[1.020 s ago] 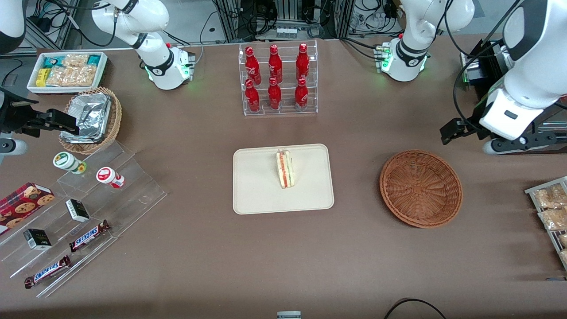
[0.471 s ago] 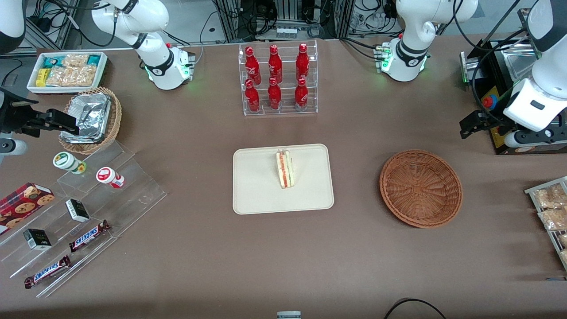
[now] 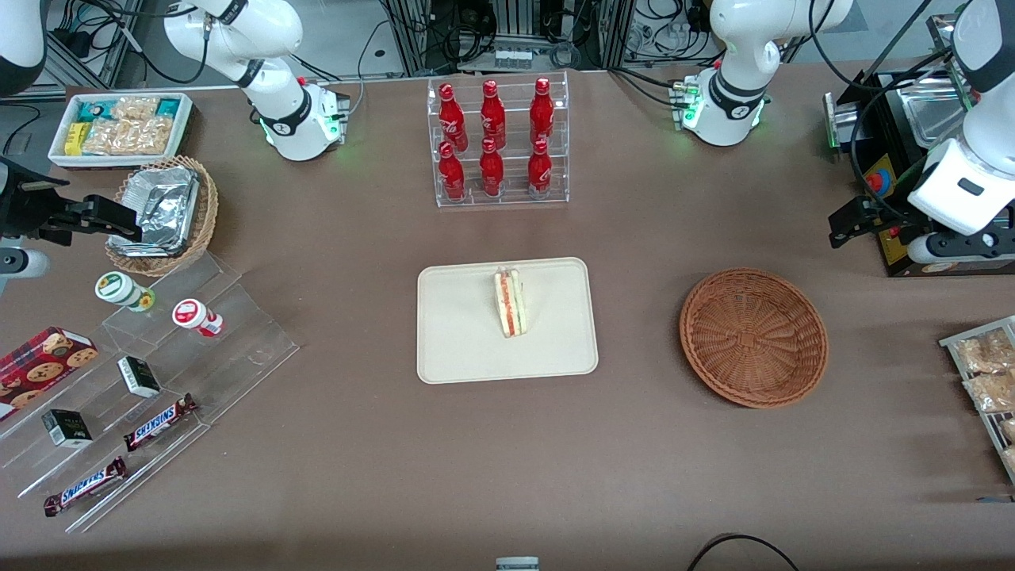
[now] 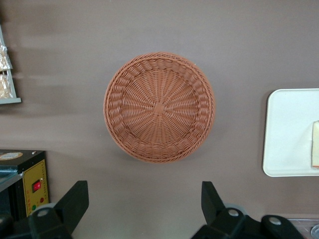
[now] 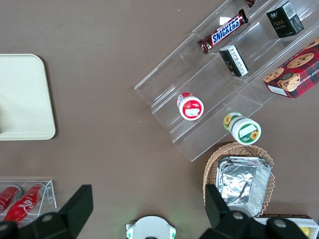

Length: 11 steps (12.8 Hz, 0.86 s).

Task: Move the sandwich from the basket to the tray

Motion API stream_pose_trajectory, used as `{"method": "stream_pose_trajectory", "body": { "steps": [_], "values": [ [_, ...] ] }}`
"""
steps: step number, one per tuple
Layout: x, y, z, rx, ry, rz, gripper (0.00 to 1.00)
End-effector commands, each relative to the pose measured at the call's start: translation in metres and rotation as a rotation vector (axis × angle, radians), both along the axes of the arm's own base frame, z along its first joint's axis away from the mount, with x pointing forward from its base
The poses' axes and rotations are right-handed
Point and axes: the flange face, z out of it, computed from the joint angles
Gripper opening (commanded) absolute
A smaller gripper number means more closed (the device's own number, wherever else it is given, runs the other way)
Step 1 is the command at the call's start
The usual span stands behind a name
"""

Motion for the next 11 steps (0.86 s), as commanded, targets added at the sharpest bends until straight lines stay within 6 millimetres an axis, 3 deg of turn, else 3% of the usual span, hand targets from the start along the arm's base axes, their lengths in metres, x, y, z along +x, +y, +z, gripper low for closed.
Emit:
{"method": "stream_pose_trajectory", "body": {
  "steps": [1,3,11],
  "values": [
    [0.017,-0.013,0.013,-0.011,0.015,-0.041,1.00],
    [0.017,-0.021,0.014,-0.009,0.010,-0.053,1.00],
    [0.002,-0.007,0.021,0.012,0.006,-0.029,1.00]
  ]
}}
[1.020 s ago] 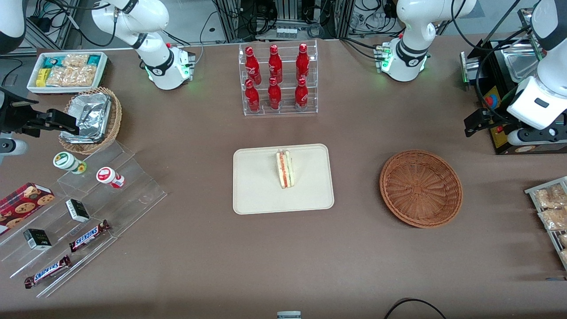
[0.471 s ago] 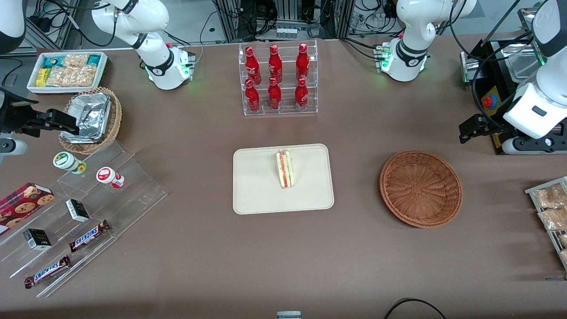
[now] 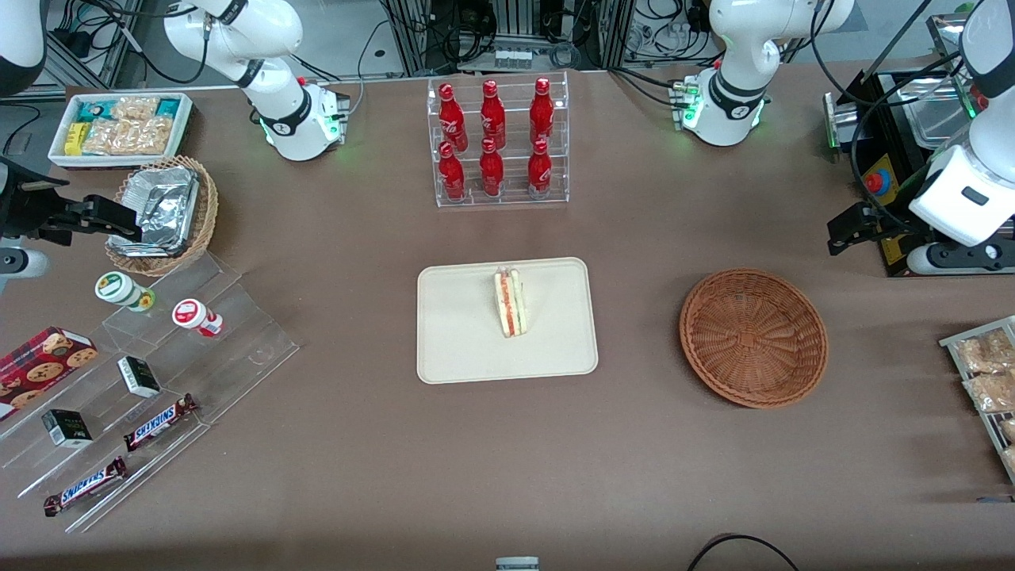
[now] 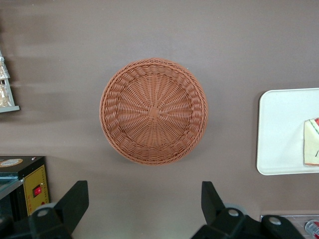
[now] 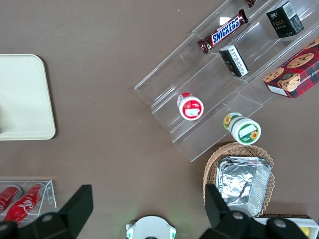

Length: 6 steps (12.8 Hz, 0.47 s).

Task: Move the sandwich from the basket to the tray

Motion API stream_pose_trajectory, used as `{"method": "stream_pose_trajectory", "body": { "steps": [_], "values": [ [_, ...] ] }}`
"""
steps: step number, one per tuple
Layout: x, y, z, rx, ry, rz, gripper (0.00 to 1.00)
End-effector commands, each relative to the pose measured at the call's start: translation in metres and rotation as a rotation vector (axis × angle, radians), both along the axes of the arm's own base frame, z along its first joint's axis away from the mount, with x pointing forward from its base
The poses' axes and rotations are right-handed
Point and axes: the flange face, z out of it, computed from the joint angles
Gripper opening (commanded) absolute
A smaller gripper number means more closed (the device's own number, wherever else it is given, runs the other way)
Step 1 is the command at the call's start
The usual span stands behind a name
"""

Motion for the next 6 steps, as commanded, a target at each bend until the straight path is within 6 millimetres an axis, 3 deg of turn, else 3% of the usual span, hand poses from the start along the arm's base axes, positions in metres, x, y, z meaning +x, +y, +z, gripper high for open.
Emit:
{"method": "stream_pose_trajectory", "body": {
  "steps": [1,6],
  "values": [
    [-0.010,0.005,0.009,0.015,0.001,-0.005,1.00],
    [-0.012,0.007,0.020,0.012,0.009,0.011,1.00]
  ]
}}
